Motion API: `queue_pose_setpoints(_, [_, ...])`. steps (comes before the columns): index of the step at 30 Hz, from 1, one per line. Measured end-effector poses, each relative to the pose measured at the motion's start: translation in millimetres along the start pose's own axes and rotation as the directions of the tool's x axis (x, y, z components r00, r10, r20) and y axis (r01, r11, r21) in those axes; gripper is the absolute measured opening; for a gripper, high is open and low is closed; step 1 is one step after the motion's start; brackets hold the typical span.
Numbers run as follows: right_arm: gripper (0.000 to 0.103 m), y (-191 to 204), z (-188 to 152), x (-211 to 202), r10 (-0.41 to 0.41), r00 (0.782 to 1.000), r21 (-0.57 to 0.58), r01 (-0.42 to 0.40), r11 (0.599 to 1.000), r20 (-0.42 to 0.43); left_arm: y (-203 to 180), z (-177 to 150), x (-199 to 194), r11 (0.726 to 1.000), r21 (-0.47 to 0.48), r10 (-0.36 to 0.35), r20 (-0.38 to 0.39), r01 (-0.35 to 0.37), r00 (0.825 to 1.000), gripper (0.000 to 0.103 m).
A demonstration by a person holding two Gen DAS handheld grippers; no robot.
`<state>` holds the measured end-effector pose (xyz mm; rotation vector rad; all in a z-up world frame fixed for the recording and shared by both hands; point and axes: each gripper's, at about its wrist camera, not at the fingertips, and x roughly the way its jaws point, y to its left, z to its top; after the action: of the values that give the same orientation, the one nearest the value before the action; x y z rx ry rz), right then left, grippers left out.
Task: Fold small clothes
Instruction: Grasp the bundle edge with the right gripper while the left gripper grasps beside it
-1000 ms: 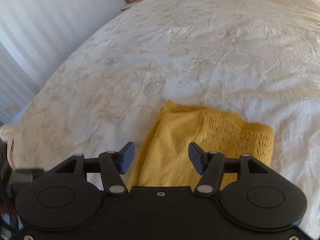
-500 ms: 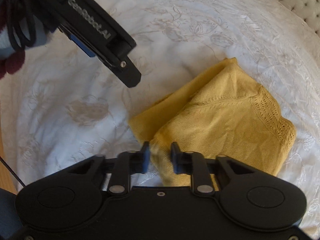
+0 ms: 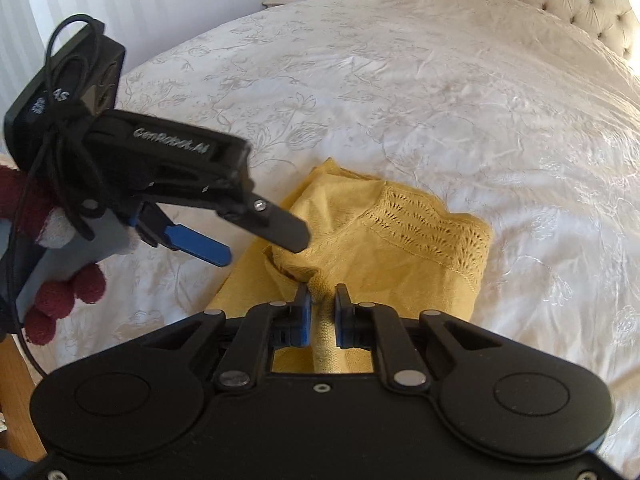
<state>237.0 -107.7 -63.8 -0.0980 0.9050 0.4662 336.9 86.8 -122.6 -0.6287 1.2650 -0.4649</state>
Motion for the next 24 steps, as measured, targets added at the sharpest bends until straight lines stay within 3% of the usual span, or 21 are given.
queue_pose_setpoints(6, [0.017, -3, -6, -7, 0.018, 1.000, 0.027, -0.018, 0.999, 0.004, -6, 25, 37, 1.000, 0.023, 0.013, -0.016, -0.012, 1.000, 0.102])
queue_pose_setpoints(16, [0.017, -1, -16, -8, 0.031, 1.000, 0.063, -0.031, 0.998, 0.002, -15, 66, 54, 0.981, 0.176, 0.085, 0.016, -0.086, 0.996, 0.099])
queue_pose_setpoints(19, [0.018, 5, -17, -7, 0.035, 0.999, 0.059, -0.035, 0.998, 0.001, -9, 71, 56, 0.979, 0.142, 0.148, 0.011, -0.148, 0.989, 0.071])
queue_pose_setpoints(24, [0.018, 14, -17, -5, 0.040, 0.999, 0.059, -0.040, 0.997, 0.001, 4, 76, 53, 0.984, 0.108, 0.140, -0.007, -0.139, 0.990, 0.044])
